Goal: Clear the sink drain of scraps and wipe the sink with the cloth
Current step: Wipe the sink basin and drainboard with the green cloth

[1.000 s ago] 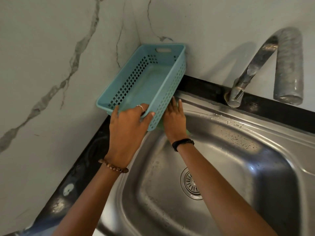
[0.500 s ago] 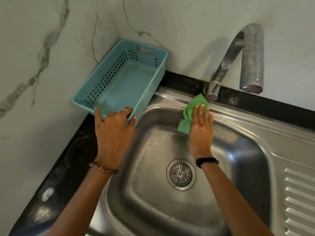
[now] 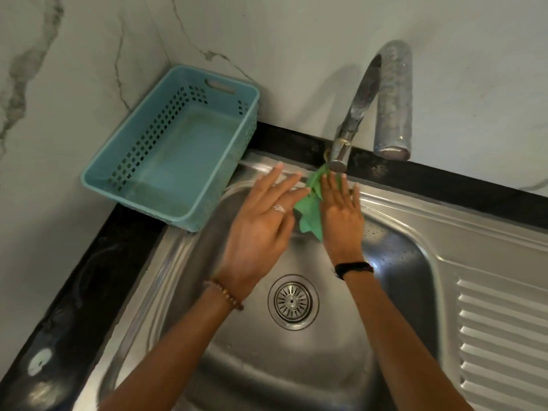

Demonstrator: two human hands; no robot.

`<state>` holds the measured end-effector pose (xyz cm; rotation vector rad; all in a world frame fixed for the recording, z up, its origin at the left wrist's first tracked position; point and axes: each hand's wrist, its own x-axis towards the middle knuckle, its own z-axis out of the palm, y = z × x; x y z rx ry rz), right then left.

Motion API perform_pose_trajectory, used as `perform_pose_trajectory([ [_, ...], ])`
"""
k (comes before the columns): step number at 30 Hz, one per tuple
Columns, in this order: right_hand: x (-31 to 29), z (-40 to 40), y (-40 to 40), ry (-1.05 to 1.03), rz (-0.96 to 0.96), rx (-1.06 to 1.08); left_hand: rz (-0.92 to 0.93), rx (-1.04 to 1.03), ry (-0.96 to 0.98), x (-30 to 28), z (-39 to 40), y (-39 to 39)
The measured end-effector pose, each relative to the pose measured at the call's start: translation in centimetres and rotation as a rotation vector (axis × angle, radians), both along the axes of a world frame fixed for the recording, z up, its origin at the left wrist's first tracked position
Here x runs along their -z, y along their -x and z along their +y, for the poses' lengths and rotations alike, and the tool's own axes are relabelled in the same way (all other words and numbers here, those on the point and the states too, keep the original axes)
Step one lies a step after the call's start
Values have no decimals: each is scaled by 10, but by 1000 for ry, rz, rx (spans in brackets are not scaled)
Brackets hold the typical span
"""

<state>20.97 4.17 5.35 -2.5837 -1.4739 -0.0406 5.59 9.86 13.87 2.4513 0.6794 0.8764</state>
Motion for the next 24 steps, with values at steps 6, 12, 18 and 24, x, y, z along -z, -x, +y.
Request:
perform_pose_trajectory([
  [6, -6, -41, -21, -53, 31, 373, 454, -69, 182, 73, 47, -29],
  [12, 6, 40, 49, -105, 30, 71, 489, -118, 152, 101, 67, -8],
  [18, -5, 88, 60, -73, 102, -244, 443, -178, 158, 105, 67, -11],
  [24, -1, 17, 26, -91, -86, -91, 481, -161, 76, 110, 68, -7],
])
